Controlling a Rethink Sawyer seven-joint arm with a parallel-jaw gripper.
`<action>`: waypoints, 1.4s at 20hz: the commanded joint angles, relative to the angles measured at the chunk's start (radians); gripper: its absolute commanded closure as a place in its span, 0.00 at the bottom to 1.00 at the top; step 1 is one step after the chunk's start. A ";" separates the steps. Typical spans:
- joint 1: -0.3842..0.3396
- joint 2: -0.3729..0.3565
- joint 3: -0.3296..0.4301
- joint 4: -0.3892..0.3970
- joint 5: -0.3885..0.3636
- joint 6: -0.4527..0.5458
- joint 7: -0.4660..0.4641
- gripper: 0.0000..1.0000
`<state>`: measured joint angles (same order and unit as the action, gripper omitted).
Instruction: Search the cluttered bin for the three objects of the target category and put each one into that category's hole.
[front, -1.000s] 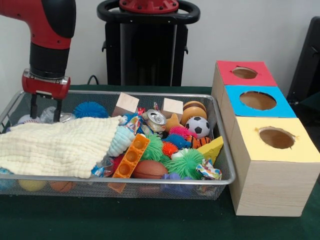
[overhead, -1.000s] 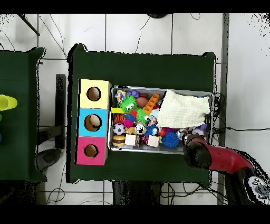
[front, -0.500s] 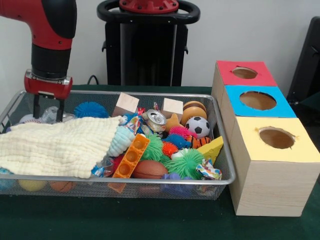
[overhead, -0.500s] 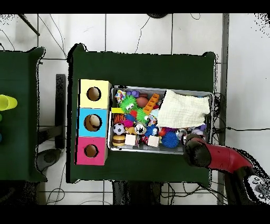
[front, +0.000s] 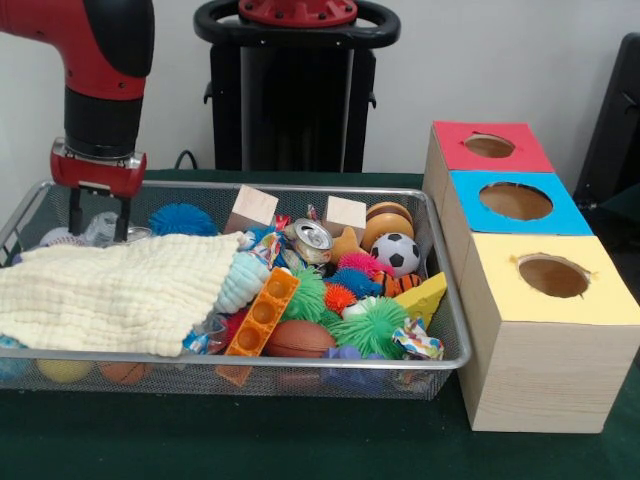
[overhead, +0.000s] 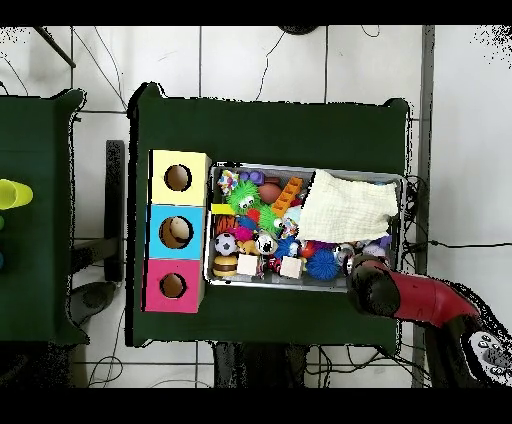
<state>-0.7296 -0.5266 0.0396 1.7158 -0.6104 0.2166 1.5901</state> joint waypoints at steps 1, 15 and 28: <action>0.034 0.080 0.031 0.022 -0.054 0.224 -0.087 0.00; 0.032 0.054 0.041 0.034 -0.070 0.304 -0.105 0.00; 0.026 0.038 0.052 0.012 -0.098 0.219 -0.057 0.00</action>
<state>-0.7003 -0.5338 0.0389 1.7163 -0.6446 0.4043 1.5901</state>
